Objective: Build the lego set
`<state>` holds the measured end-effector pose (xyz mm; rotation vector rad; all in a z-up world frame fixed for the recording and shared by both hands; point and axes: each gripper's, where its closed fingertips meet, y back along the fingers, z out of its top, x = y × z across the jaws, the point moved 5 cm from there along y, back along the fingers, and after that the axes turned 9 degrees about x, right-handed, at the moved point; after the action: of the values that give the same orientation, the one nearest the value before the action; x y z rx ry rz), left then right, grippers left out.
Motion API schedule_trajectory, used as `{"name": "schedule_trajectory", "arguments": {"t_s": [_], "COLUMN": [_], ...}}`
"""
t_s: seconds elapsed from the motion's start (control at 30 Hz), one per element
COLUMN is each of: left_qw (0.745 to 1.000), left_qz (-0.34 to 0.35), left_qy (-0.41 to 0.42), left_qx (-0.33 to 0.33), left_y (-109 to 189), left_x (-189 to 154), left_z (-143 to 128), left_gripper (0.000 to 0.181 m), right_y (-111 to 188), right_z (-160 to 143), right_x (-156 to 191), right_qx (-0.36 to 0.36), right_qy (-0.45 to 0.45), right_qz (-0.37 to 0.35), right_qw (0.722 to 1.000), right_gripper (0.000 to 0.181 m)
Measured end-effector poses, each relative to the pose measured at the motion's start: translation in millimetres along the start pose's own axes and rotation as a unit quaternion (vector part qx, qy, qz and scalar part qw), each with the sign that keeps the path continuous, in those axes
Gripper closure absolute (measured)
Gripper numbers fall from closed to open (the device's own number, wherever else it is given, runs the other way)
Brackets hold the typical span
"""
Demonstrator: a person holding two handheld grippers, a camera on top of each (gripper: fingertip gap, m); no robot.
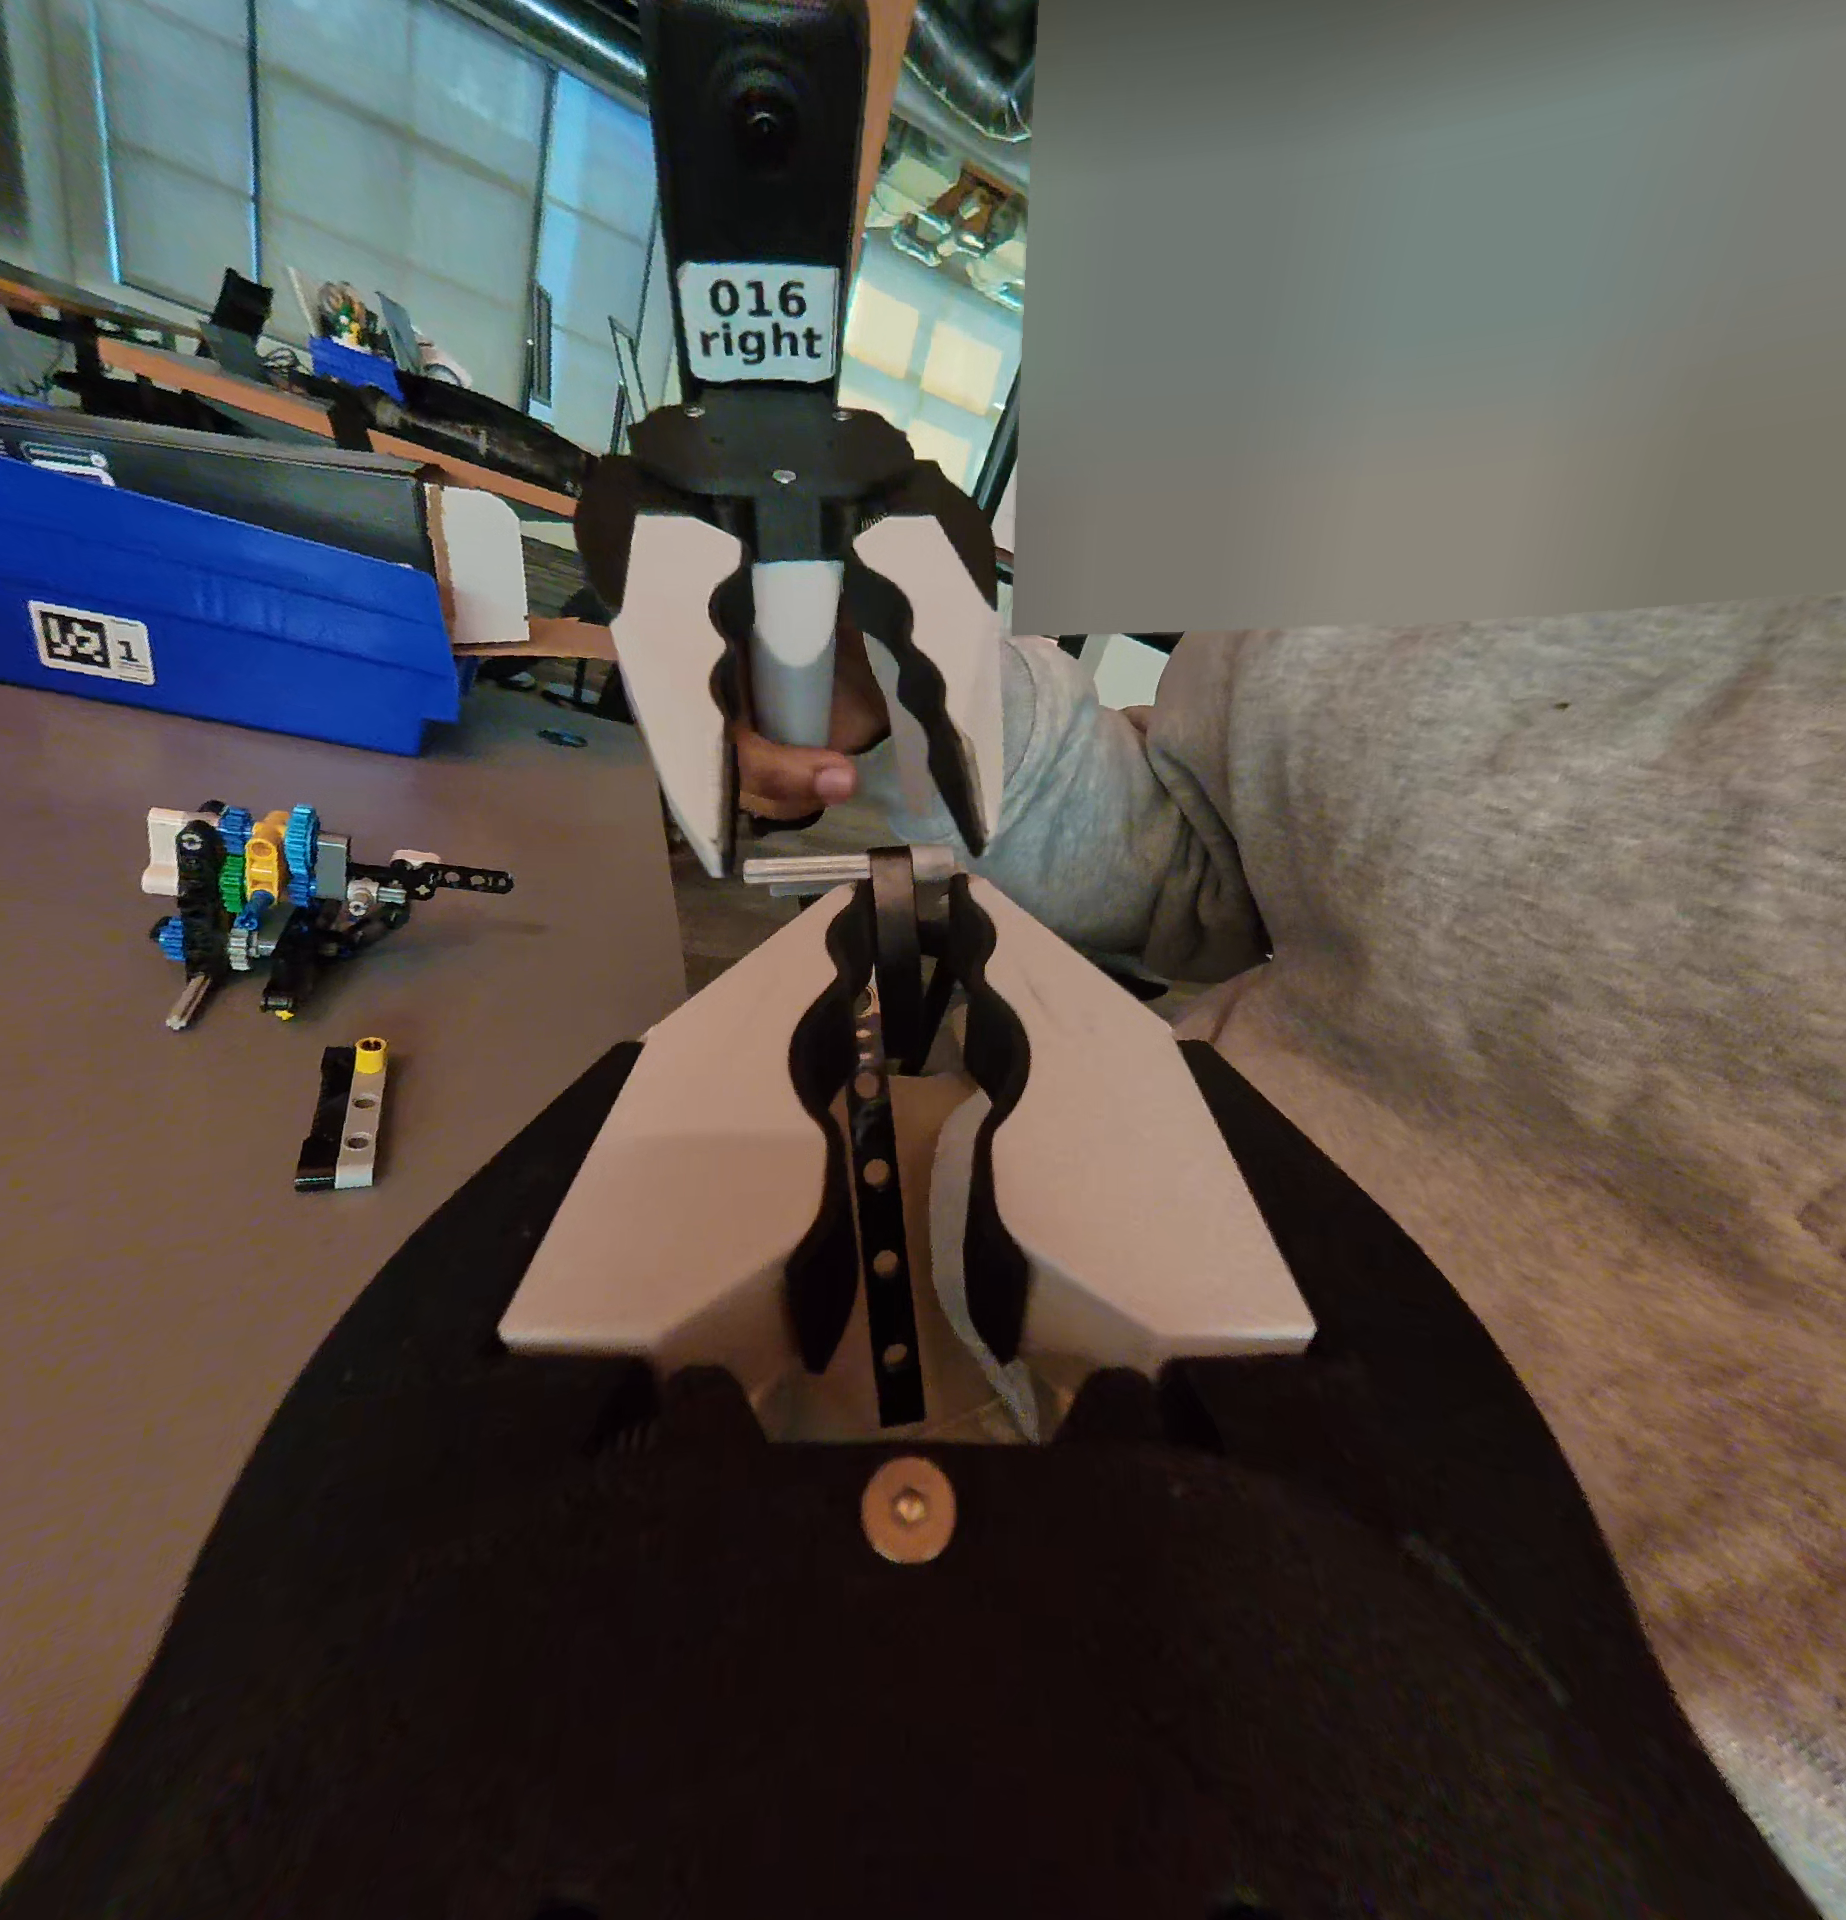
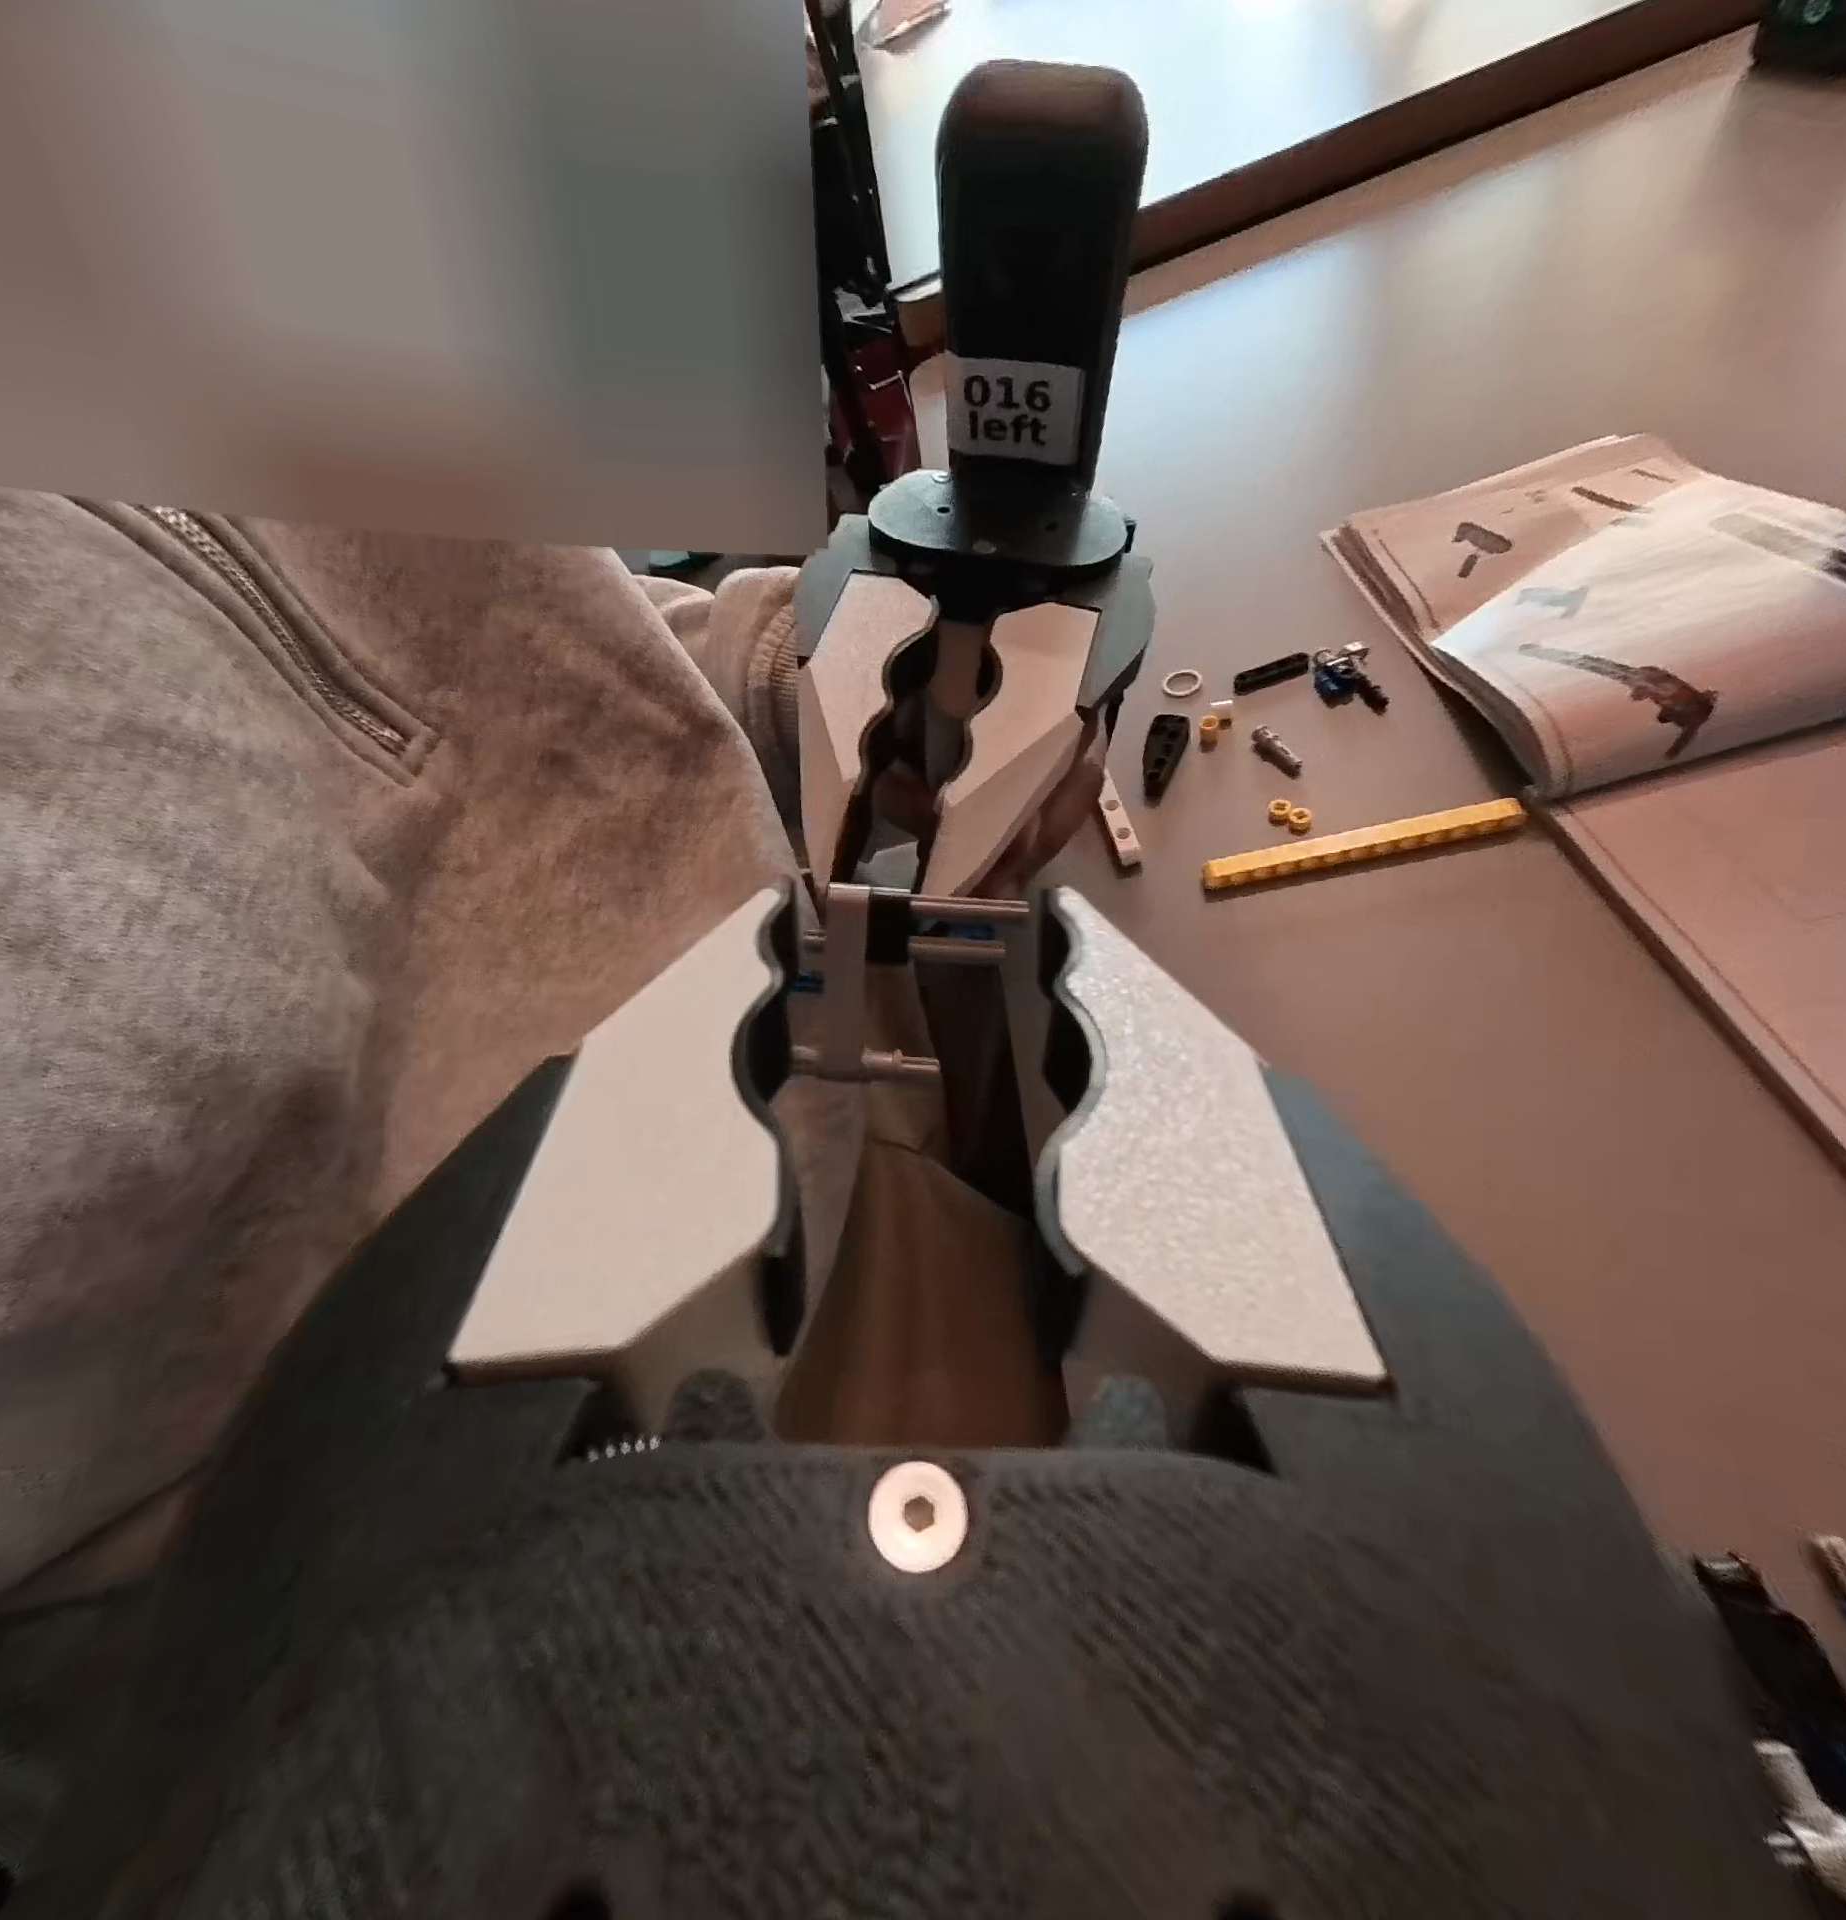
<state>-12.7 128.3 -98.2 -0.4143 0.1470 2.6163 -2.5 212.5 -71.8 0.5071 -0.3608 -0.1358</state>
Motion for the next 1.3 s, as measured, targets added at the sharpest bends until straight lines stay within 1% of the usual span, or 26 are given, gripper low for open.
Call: {"name": "schedule_trajectory", "arguments": {"t_s": [0.07,0.17,0.23,0.43,0.93,1.0,1.03,1.07,1.1,1.13,1.3], "left_qw": [1.0,1.0,1.0,1.0,1.0,1.0,1.0,1.0,1.0,1.0,1.0], "left_qz": [-0.004,-0.008,-0.006,-0.006,-0.006,-0.008,-0.002,0.004,0.004,0.002,0.004], "left_qy": [0.0,-0.002,-0.001,-0.002,-0.003,-0.002,-0.003,-0.008,-0.009,-0.007,-0.002], "left_qx": [-0.003,-0.004,-0.005,-0.005,-0.009,-0.004,0.0,0.004,0.006,0.009,0.012], "left_y": [0.3,0.0,0.2,0.6,3.7,2.9,1.8,0.8,0.5,0.3,-0.8], "left_x": [-1.0,-1.9,-1.6,-1.1,-0.2,-0.6,0.1,0.5,0.3,0.0,0.6], "left_z": [0.7,0.8,1.0,1.1,2.3,1.2,0.5,-0.9,-1.5,-1.8,-2.7], "left_gripper": [0.172,0.172,0.172,0.172,0.173,0.173,0.18,0.181,0.181,0.181,0.181], "right_y": [-0.9,-2.1,-2.1,-2.1,-2.9,-4.0,-4.7,-5.4,-6.0,-6.4,-6.7], "right_z": [-1.5,-1.1,-0.5,0.1,1.6,0.6,-0.1,-0.3,-0.6,-1.1,-1.0], "right_x": [-0.8,0.6,1.6,2.5,2.2,2.2,3.8,6.9,6.8,4.9,4.6], "right_qx": [0.009,0.011,0.012,0.017,0.007,0.012,0.016,0.02,0.026,0.034,0.065], "right_qy": [0.003,0.002,0.006,0.014,0.001,-0.011,-0.012,-0.014,-0.02,-0.019,-0.01], "right_qz": [-0.007,-0.001,0.0,-0.011,-0.017,-0.005,0.008,0.03,0.036,0.029,0.027], "right_qw": [1.0,1.0,1.0,1.0,1.0,1.0,1.0,0.999,0.999,0.999,0.997], "right_gripper": [0.139,0.138,0.142,0.143,0.143,0.142,0.137,0.135,0.134,0.141,0.142]}}
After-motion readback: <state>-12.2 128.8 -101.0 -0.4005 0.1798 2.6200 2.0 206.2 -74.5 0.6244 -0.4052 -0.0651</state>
